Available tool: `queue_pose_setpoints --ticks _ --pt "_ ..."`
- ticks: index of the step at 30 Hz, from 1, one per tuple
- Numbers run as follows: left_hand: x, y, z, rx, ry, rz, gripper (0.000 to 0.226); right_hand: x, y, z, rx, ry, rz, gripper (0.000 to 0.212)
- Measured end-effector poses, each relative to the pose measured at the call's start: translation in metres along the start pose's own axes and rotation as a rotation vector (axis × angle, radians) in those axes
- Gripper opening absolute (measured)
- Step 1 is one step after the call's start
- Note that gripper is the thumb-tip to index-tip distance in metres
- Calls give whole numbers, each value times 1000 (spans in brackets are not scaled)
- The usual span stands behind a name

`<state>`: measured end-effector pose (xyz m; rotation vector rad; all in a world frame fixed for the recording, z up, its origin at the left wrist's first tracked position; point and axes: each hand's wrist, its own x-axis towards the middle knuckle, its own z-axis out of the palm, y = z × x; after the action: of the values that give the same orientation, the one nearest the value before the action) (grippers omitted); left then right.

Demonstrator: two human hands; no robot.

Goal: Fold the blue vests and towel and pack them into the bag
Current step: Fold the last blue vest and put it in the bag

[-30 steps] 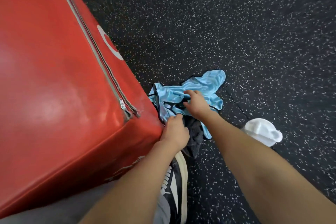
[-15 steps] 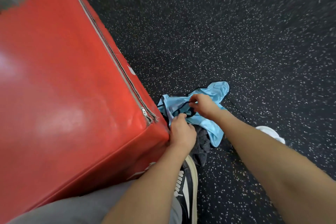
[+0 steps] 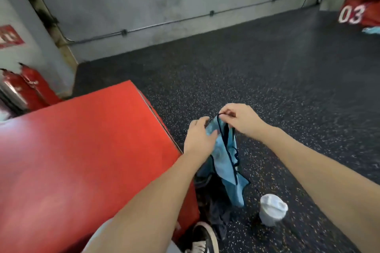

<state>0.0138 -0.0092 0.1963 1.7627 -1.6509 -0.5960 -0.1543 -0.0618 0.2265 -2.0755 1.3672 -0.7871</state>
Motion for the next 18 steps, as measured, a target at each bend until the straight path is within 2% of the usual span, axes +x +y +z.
queue_pose_setpoints --ticks 5,11,16,18 --pt "-3 67 -90 9 136 150 13 -5 -105 -70 15 116 -126 4" --pt "-28 120 -207 -101 317 223 14 -5 -233 -124 -7 241 -309 7" --pt "-48 122 -299 -43 233 198 17 -3 -336 -144 38 320 -448 10" --pt "-60 113 -334 -20 234 179 24 -2 -371 -146 71 299 -486 13"
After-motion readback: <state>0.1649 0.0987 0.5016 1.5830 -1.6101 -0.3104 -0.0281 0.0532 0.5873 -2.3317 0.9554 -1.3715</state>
